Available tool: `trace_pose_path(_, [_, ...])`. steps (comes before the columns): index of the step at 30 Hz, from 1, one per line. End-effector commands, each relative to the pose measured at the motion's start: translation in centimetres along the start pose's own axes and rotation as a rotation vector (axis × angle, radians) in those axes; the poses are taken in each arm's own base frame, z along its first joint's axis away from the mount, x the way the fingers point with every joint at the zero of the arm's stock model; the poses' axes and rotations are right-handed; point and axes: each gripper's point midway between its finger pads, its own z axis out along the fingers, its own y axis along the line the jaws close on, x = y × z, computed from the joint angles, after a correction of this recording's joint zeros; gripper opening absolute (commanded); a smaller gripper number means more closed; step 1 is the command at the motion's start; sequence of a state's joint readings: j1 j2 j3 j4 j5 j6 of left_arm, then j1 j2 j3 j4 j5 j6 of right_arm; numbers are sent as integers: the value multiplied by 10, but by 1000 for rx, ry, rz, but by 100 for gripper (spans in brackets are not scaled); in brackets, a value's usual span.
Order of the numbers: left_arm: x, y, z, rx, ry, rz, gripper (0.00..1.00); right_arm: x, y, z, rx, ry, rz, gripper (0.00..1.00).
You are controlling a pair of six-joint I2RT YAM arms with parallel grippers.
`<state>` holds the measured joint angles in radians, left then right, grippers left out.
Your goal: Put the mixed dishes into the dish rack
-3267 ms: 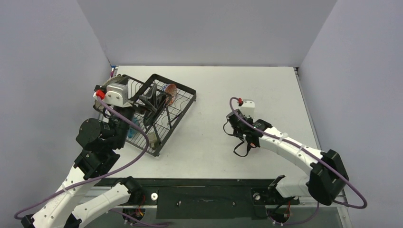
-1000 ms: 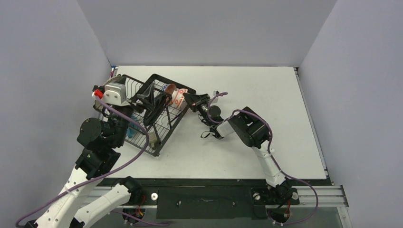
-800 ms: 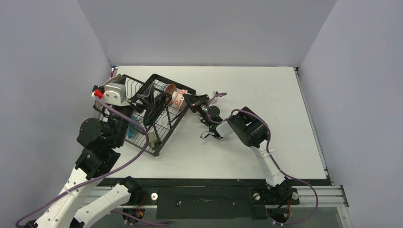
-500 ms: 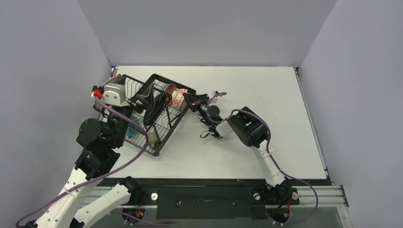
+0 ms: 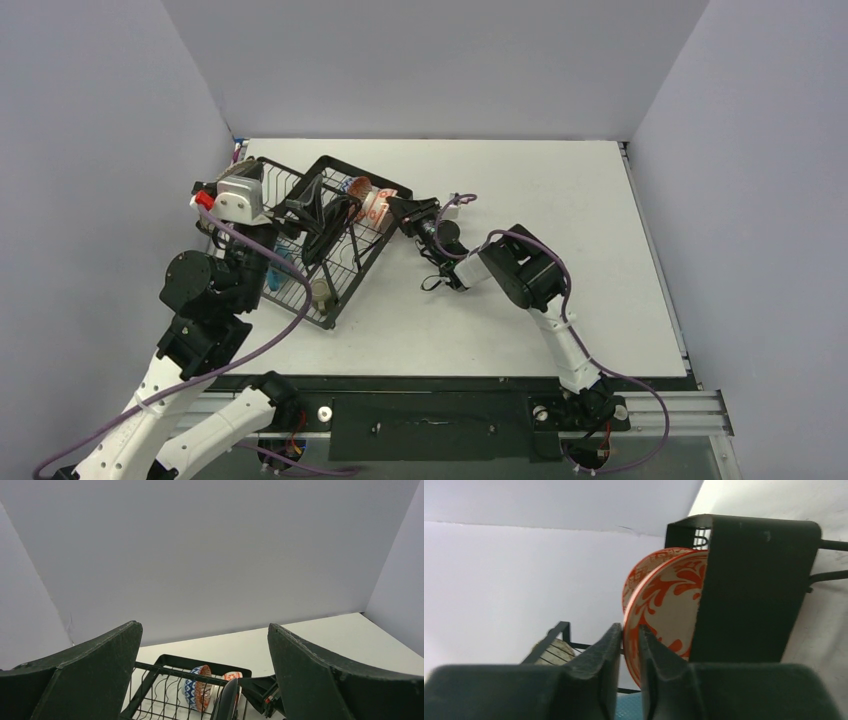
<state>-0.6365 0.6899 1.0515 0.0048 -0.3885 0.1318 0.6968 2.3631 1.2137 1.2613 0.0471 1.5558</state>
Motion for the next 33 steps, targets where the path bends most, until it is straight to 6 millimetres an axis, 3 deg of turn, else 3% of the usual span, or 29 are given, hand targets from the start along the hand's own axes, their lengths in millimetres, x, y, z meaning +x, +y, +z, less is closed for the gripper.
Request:
trace_pose_path(1, [-17, 4, 0, -11, -60, -28, 97, 6, 25, 3, -15, -2, -25, 21])
trace_pose_path(7, [-16, 4, 0, -12, -60, -27, 96, 16, 36, 2, 25, 45, -120, 42])
trace_pose_path(8, [-17, 4, 0, -14, -61, -28, 96, 16, 45, 1, 20, 47, -143, 45])
trace_pose_path(9, [-16, 4, 0, -14, -59, -27, 96, 19, 41, 0, 51, 59, -163, 47])
trace_pose_path(12, [-15, 5, 1, -17, -56, -25, 96, 19, 57, -6, 63, 75, -243, 52])
trace_pose_path(18, [-10, 3, 4, -18, -43, -19, 96, 7, 72, -31, 128, 94, -371, 57])
trace_pose_path(19, [-9, 4, 4, -21, -41, -18, 96, 2, 81, -39, 127, 93, -405, 57])
trace_pose_path(20, [-7, 3, 6, -20, -37, -15, 96, -2, 76, -45, 166, 100, -434, 57])
trace_pose_path(21, [-6, 3, 6, -21, -35, -15, 96, -7, 90, -53, 162, 100, -486, 58])
trace_pose_path(22, [-5, 2, 7, -22, -31, -13, 96, -13, 81, -62, 219, 111, -524, 59])
trace_pose_path(23, [-5, 2, 7, -22, -31, -14, 96, -19, 98, -72, 210, 108, -591, 61])
trace_pose_path(24, [-5, 2, 7, -21, -32, -17, 96, -27, 91, -82, 272, 115, -633, 61])
trace_pose_path(25, [-5, 3, 7, -26, -32, -19, 97, -35, 109, -94, 258, 108, -708, 64])
trace_pose_path(26, [-6, 3, 7, -29, -32, -21, 97, -44, 102, -106, 322, 114, -749, 65])
trace_pose_path(27, [-6, 4, 6, -37, -32, -22, 96, -53, 120, -118, 306, 104, -821, 66])
trace_pose_path(28, [-6, 4, 6, -38, -31, -24, 96, -65, 111, -132, 386, 107, -867, 67])
trace_pose_path(30, [-6, 7, 5, -55, -31, -30, 96, -90, 139, -163, 411, 70, -987, 70])
trace_pose_path(31, [-7, 9, 5, -66, -32, -35, 96, -102, 132, -179, 479, 79, -1018, 71])
trace_pose_path(32, [-9, 10, 5, -73, -38, -44, 97, -113, 152, -193, 466, 38, -1063, 72])
trace_pose_path(33, [-11, 12, 5, -82, -38, -49, 96, -123, 149, -208, 519, 38, -1089, 73])
